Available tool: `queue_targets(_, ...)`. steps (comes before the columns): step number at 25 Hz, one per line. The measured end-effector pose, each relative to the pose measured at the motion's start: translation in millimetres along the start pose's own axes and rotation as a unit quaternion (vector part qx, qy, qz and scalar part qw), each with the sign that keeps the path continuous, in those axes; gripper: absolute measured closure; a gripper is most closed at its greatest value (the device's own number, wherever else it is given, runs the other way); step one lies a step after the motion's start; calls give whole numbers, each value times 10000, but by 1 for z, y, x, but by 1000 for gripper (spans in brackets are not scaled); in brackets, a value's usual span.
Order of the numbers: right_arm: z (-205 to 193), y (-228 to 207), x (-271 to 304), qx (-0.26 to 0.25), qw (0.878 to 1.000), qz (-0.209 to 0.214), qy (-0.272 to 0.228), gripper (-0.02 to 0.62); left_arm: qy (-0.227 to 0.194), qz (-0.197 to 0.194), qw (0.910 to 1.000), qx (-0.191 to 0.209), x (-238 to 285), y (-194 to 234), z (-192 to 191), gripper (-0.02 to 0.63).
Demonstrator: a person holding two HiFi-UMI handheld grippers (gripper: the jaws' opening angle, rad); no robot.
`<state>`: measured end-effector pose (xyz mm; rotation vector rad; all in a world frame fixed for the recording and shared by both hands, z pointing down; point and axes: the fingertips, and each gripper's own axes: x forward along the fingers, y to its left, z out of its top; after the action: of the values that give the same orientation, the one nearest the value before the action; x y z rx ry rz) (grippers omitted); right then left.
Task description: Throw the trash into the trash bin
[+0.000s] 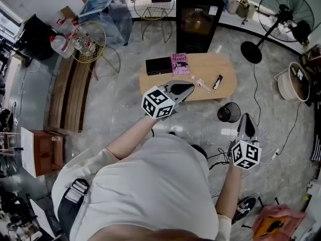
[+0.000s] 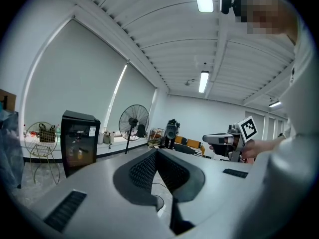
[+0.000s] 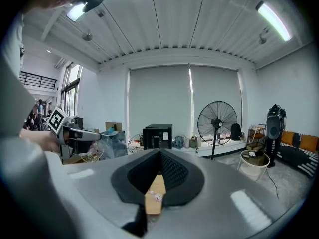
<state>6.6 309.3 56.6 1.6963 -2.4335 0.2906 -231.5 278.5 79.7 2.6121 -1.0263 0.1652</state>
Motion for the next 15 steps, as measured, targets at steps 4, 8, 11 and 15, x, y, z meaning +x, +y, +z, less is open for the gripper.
queue_targets(4, 1, 6, 1, 33, 9999, -117, -30, 584, 33, -97, 9999, 60, -7, 6, -1, 600)
queue_targets(8, -2, 11, 0, 65, 9998, -188, -5, 584, 57, -132, 9999, 54, -11, 13, -3, 600)
queue_targets(11, -6, 12, 2, 87, 9997, -203, 65, 584, 51, -139, 9999, 35, -9, 16, -2, 600)
queue_targets(15, -14, 10, 7, 109, 9996, -190, 164, 584, 66, -125, 9999, -1, -2, 21, -4, 600)
